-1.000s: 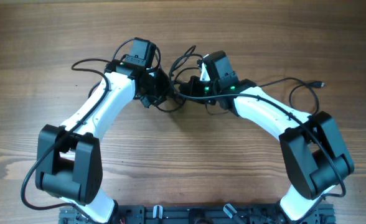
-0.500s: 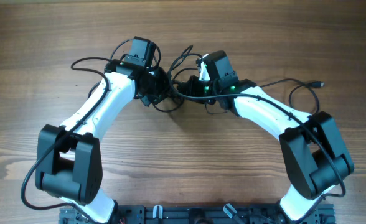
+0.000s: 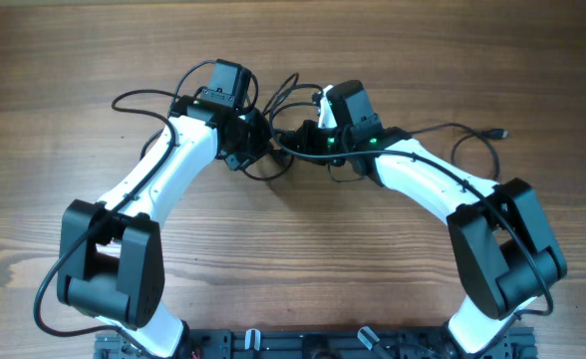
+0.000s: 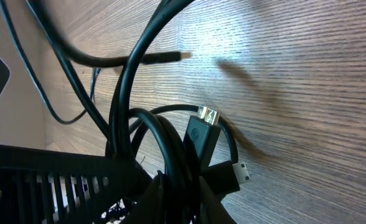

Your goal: Untangle cables

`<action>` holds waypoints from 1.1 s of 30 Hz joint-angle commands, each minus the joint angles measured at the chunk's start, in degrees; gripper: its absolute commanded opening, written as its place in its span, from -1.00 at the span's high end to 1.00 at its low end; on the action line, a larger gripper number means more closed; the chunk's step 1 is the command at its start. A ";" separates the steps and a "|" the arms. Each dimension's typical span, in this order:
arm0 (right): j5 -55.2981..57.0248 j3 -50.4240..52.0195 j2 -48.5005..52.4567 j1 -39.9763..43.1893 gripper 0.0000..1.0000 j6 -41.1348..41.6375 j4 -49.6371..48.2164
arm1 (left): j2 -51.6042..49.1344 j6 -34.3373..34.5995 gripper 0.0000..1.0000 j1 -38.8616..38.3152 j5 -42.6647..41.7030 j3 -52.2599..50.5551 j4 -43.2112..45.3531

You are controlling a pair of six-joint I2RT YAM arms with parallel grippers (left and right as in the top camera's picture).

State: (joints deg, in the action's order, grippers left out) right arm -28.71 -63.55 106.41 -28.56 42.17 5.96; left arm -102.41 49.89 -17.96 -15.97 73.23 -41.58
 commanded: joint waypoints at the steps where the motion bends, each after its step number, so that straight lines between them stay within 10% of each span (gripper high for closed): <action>1: -4.26 0.15 0.31 -0.39 0.92 -0.98 -0.28 | 0.31 -0.02 0.92 0.07 2.58 0.11 1.60; 13: 1.33 0.17 0.31 -0.42 0.92 -4.76 3.41 | 0.31 -0.20 0.92 0.81 2.60 0.13 3.96; 22: 1.70 0.20 0.31 -0.50 0.91 -7.02 5.20 | 0.31 -3.19 0.92 6.64 -13.90 0.13 8.68; 27: 1.73 0.20 0.31 -0.50 0.45 -7.48 4.59 | 0.31 -6.71 0.92 8.09 -18.08 0.13 7.96; 33: 1.68 0.20 0.31 -0.07 0.39 -4.02 -0.87 | 0.31 -13.22 0.92 7.41 -17.90 0.13 5.64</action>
State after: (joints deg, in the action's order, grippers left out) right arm -26.57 -64.42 106.39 -28.34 36.82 6.79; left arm -102.87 42.50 -10.52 -31.03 71.85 -35.57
